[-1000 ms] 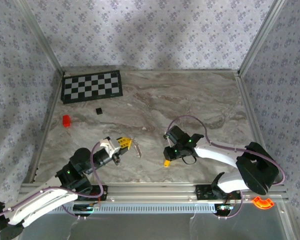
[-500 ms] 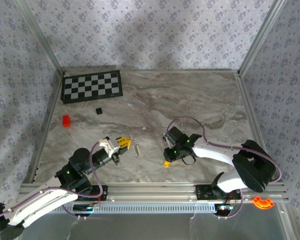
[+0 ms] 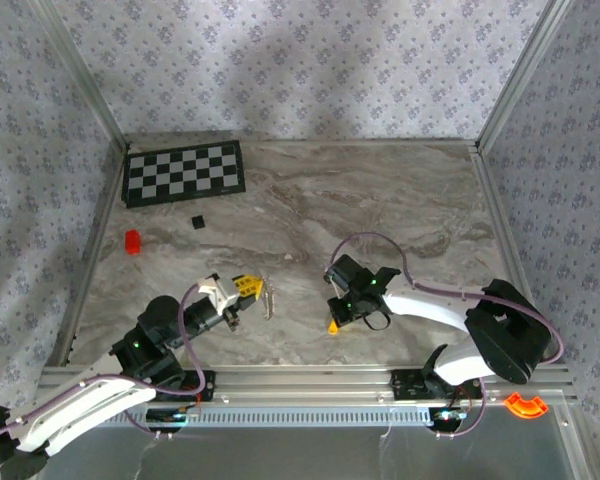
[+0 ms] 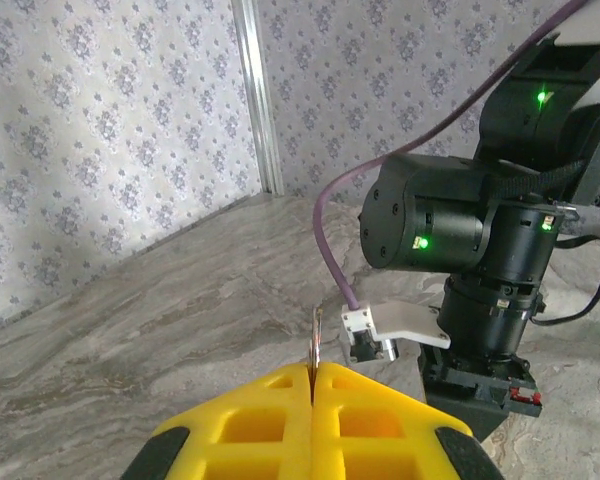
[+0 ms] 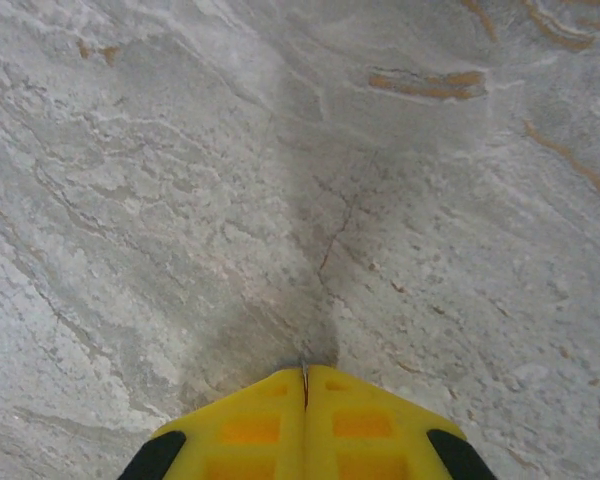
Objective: Put the keys on the keyring
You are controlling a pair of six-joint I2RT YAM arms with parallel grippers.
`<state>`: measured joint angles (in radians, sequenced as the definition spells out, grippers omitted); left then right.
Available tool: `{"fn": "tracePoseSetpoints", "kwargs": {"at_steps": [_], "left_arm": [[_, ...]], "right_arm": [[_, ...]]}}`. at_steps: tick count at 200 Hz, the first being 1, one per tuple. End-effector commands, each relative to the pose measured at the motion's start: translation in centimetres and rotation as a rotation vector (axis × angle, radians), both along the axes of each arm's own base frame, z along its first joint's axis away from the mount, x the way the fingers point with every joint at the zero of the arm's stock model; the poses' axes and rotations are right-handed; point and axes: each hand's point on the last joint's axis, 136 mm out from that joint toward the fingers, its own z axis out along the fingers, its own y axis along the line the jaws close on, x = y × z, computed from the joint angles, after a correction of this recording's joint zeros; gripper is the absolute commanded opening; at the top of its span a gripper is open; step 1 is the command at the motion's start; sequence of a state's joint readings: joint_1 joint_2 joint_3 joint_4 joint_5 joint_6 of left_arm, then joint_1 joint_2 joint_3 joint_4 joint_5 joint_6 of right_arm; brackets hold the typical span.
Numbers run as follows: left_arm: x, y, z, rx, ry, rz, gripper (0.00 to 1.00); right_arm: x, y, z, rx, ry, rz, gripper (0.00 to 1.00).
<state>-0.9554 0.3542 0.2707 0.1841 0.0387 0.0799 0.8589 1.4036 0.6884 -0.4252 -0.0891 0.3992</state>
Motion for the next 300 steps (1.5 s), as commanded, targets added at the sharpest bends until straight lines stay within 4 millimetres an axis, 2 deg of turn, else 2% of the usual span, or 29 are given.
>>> {"fn": "tracePoseSetpoints", "kwargs": {"at_steps": [1,53,103,138,170,218,242,255,280,300], "left_arm": [[-0.3,-0.1,1.6,-0.057,-0.014,-0.019,0.00],[-0.3,0.0,1.7,-0.066,-0.008,-0.020,0.00],[-0.4,0.2,1.8,-0.072,-0.011,-0.019,0.00],[-0.4,0.1,1.6,-0.067,-0.007,-0.016,0.00],[-0.3,-0.1,1.5,-0.064,-0.002,-0.021,0.00],[-0.3,0.0,1.5,-0.064,-0.004,-0.018,0.00],[-0.4,0.3,1.8,-0.068,-0.014,-0.012,0.00],[-0.3,0.3,1.8,-0.070,-0.015,-0.009,0.00],[-0.3,0.2,1.7,-0.068,-0.015,-0.010,0.00],[-0.4,0.3,1.8,-0.070,-0.016,-0.013,0.00]], "right_arm": [[-0.3,-0.8,0.8,-0.065,0.008,0.000,0.04],[-1.6,-3.5,0.9,-0.274,0.111,-0.022,0.03],[-3.8,-4.1,0.5,-0.360,0.247,0.029,0.03],[-3.7,-4.4,0.3,-0.391,0.267,0.051,0.04],[-3.1,-3.8,0.4,-0.372,0.246,0.041,0.10],[-1.9,-3.9,0.9,-0.375,0.190,0.002,0.21],[-1.3,-3.9,1.9,-0.356,0.148,-0.029,0.28],[-0.7,-3.7,2.5,-0.323,0.100,-0.048,0.35],[-1.0,-3.1,3.4,-0.212,0.054,-0.110,0.58],[-1.3,-3.3,3.6,-0.142,0.012,-0.173,0.62]]}}
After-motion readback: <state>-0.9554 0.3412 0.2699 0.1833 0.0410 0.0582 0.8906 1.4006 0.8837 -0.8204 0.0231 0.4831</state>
